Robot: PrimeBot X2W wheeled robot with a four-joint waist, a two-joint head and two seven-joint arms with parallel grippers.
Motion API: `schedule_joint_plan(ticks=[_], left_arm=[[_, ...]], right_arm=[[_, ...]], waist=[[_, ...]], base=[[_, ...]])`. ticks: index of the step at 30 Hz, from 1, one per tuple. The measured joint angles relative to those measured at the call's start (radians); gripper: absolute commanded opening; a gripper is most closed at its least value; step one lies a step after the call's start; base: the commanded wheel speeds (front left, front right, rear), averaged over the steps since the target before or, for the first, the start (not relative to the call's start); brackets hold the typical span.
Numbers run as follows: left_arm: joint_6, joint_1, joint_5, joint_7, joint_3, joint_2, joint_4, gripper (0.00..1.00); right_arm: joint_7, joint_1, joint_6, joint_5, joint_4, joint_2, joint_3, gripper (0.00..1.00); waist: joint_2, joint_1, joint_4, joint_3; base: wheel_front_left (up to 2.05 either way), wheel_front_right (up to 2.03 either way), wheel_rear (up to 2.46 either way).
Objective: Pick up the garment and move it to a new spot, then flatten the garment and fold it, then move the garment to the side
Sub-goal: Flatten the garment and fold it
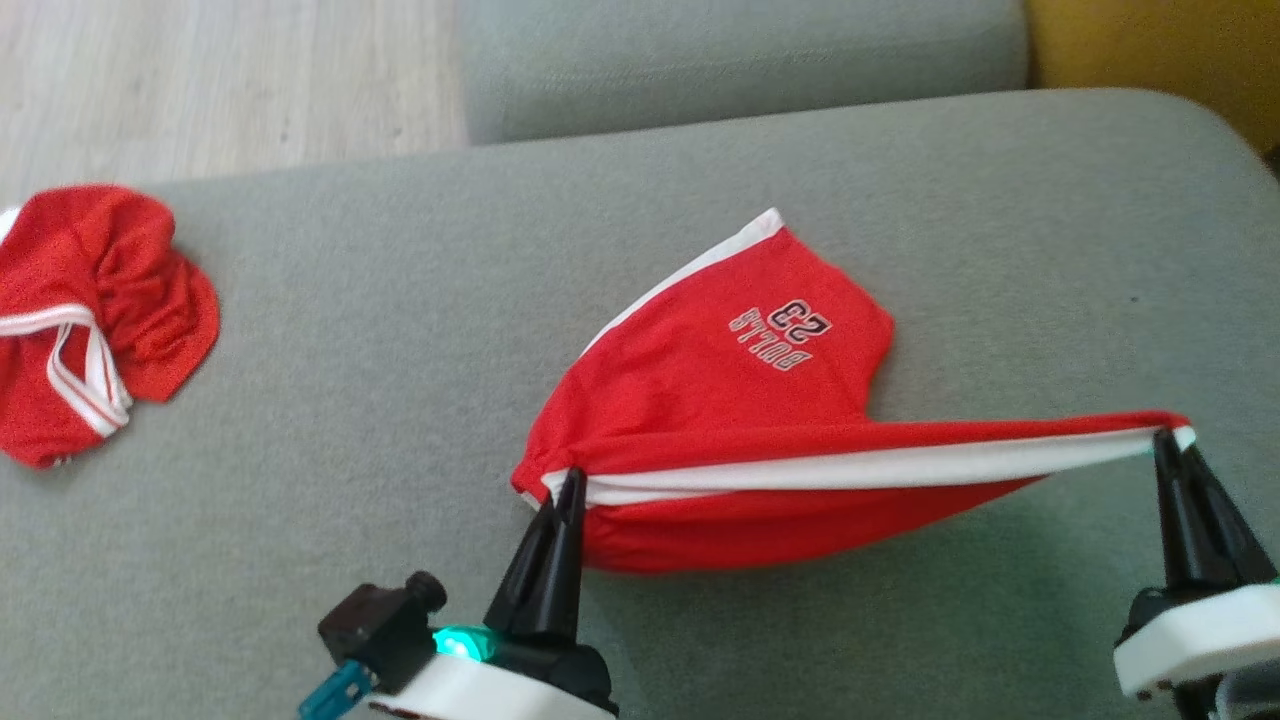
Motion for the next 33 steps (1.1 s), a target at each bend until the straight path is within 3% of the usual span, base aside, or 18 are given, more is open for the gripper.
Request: schedule_joint_plan(ticks=[5,10,20,30,31,32,33], left_arm=[[0.01,0.001,-0.032,0.013,-0.003,-0.037,0.042,0.0],[0.009,-0.035,-0.084,0.017,0.014,-0.077,0.123,0.0],[0.026,-0.228,-0.184,0.05,0.045,-0.138,0.317,0.0],[0.031,-0.378,-0.288,0.023,0.008,-0.154,0.417,0.0],[0.035,-0.383,-0.297,0.019,0.0,-0.154,0.424,0.31],[0.037,-0.385,-0.306,0.014,-0.007,-0.155,0.427,0.71],[0.04,-0.387,-0.312,0.009,-0.019,-0.155,0.432,1.0]], right_arm=[[0.021,-0.069,0.0,-0.011,0.037,0.0,-0.004,0.0],[0.064,-0.257,0.0,-0.055,0.156,-0.007,0.017,0.0],[0.152,-0.639,0.0,-0.044,0.49,-0.16,0.168,0.0],[0.157,-0.919,0.0,-0.009,0.783,-0.219,0.292,0.0],[0.147,-0.934,0.0,-0.009,0.808,-0.22,0.303,0.22],[0.138,-0.948,0.0,-0.008,0.834,-0.221,0.314,0.93],[0.126,-0.958,0.0,-0.002,0.857,-0.221,0.323,1.0]], waist=[[0.0,0.0003,0.032,0.044],[0.0,0.0005,0.077,0.107],[0.0,0.0006,0.178,0.232],[-0.0001,0.0005,0.242,0.316],[0.0,0.0005,0.246,0.318],[-0.0001,0.0005,0.247,0.318],[-0.0001,0.0005,0.248,0.317]], base=[[0.0,0.0,0.0],[0.0,0.0,0.0],[0.0,0.0,0.0],[0.0,0.0,0.0],[0.0,0.0,0.0],[0.0,0.0,0.0],[0.0,0.0,0.0]])
